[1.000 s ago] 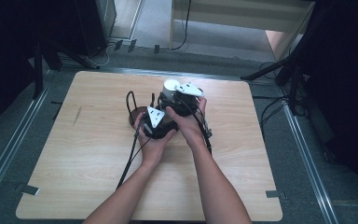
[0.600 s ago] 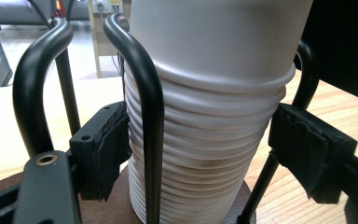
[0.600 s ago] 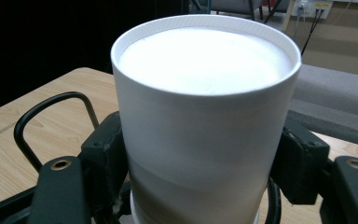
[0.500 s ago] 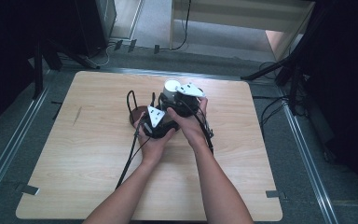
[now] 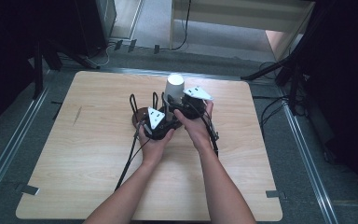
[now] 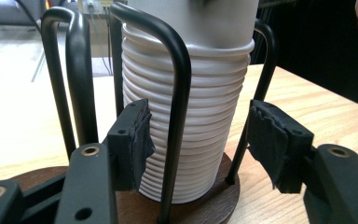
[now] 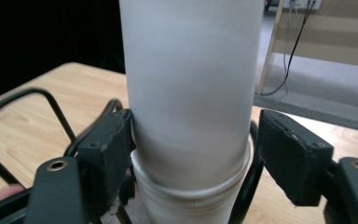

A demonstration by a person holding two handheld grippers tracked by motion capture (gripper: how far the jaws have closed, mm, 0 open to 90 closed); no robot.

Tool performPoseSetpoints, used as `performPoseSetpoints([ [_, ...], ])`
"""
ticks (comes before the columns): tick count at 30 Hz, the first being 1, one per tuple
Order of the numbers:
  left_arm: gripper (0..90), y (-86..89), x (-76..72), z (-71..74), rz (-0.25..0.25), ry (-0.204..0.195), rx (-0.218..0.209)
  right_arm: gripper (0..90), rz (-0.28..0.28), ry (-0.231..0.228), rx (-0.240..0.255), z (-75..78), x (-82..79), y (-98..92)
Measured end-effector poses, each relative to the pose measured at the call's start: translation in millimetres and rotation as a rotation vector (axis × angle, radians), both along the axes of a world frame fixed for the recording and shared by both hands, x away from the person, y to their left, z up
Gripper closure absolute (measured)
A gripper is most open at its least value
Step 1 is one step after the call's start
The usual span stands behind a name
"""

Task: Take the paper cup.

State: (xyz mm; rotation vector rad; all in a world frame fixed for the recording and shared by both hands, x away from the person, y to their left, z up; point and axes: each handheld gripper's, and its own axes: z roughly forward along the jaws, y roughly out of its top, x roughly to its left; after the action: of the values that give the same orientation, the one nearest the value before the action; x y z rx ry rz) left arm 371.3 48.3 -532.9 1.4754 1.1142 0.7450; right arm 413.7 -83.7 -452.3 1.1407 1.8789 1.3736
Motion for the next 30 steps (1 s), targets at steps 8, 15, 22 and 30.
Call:
performPoseSetpoints([
  [8,71.6,7.9,-1.1,3.3,0.048,0.003,-0.031,33.0,0.014,-0.025,0.03,11.0,1.7,-0.8],
  [15,83.4,14.3,-3.5,1.3,0.03,0.006,-0.053,32.0,0.007,-0.023,0.024,8.4,0.8,3.9],
  [22,83.8,26.8,-13.3,-1.4,0.025,-0.002,-0.075,27.9,0.017,-0.032,0.028,9.9,-1.8,7.7],
  [30,75.2,30.8,-18.4,-6.0,0.036,0.023,-0.1,26.2,-0.005,-0.063,0.042,10.1,-9.7,19.1],
])
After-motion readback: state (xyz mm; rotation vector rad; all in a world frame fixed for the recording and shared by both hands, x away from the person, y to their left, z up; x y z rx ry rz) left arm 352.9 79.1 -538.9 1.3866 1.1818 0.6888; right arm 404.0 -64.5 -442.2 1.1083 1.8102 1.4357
